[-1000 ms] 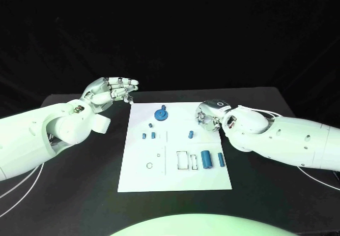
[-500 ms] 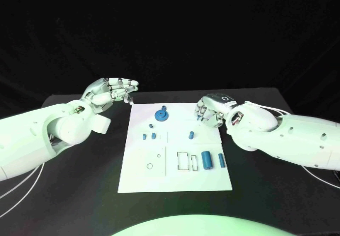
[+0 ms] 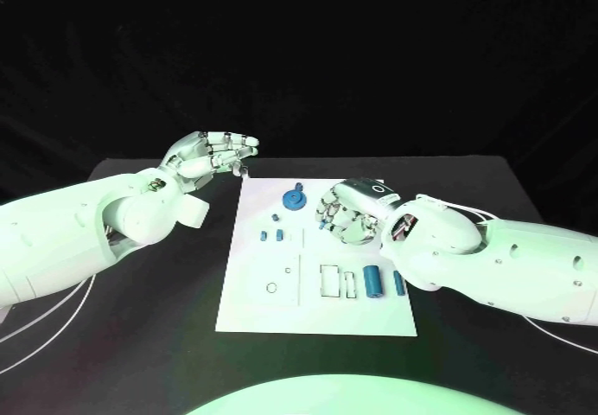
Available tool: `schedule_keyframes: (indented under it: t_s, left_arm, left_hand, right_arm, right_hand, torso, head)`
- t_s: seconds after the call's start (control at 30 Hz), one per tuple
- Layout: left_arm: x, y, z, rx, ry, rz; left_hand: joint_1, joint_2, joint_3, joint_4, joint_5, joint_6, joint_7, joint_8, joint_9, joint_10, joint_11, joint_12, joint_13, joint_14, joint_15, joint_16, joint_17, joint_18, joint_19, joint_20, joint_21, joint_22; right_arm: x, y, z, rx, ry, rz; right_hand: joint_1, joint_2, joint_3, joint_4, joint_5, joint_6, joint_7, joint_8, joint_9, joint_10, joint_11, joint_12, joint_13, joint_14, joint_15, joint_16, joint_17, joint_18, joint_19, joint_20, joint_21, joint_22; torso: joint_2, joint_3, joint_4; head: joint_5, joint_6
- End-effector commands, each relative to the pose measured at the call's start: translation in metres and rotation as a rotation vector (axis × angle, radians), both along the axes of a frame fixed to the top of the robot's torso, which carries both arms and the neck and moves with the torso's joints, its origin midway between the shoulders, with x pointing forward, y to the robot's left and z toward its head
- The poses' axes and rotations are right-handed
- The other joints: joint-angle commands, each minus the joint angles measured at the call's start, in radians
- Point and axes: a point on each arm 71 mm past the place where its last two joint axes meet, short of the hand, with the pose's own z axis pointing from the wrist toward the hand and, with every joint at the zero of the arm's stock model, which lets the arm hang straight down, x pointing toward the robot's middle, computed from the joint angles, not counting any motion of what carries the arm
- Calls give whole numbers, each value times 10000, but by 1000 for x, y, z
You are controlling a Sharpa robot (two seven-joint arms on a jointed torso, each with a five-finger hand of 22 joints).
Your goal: Assemble the parts on the task board
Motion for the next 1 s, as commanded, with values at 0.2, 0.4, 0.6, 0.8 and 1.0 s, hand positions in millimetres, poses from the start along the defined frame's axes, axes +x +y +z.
schedule_keyframes:
  t_s: [0.2, 0.4, 0.6, 0.8, 1.0]
  left_arm:
    - [-1, -4, 1, -66, -68, -136]
    - [-1, -6, 1, -73, -54, -175]
    - [-2, -9, 1, -71, -33, -201]
    - [-2, -12, 1, -71, -2, -250]
    - [-2, -13, 1, -66, 20, -271]
  left_hand:
    - [109, -23, 12, -54, 45, 43, -3, 85, -10, 110, 0, -91, -54, 70, -3, 61, 0, 139, 95, 0, 57, 28]
    - [109, -23, 12, -54, 45, 43, -3, 85, -10, 110, 0, -91, -54, 70, -3, 61, 0, 139, 95, 0, 57, 28]
    - [111, -23, 13, -56, 45, 42, -3, 89, -11, 115, 0, -98, -64, 71, -3, 62, 0, 138, 96, -1, 62, 32]
    - [109, -22, 14, -55, 44, 42, -3, 93, -12, 118, 1, -103, -71, 73, -3, 63, 0, 138, 97, -1, 65, 35]
    - [109, -22, 14, -55, 44, 42, -3, 93, -12, 118, 1, -103, -71, 73, -3, 63, 0, 138, 97, -1, 65, 35]
  right_arm:
    - [-21, 30, -15, 312, 126, 1081]
    - [-27, 41, -31, 295, 335, 1309]
    - [-32, 52, -47, 264, 527, 1513]
    - [-35, 58, -57, 207, 604, 1598]
    - [-35, 60, -62, 145, 661, 1576]
  right_hand:
    - [-76, 66, 50, -41, 31, 57, -5, 31, 22, 306, -222, -10, -8, 411, -81, 33, -16, -163, 78, -13, -9, 984]
    - [-88, 68, 64, -54, 21, 48, 4, 26, 28, 302, -217, -21, -9, 408, -78, 31, -28, -157, 66, -14, -31, 968]
    - [-96, 72, 77, -71, 0, 43, 6, 23, 36, 301, -214, -30, -10, 406, -76, 30, -39, -152, 56, -14, -50, 955]
    - [-98, 74, 87, -82, -5, 40, 7, 22, 40, 300, -214, -35, -10, 403, -75, 26, -49, -150, 50, -14, -61, 948]
    - [-98, 74, 87, -82, -5, 40, 7, 22, 40, 300, -214, -35, -10, 403, -75, 26, -49, -150, 50, -14, -61, 948]
  torso:
    - [-5, -32, 11]
    - [-5, -42, 7]
    - [-3, -42, 9]
    - [-4, -28, 27]
    - [3, -24, 5]
  head:
    - [575, -215]
    - [787, -277]
    - [902, -359]
    - [981, -404]
    - [1040, -440]
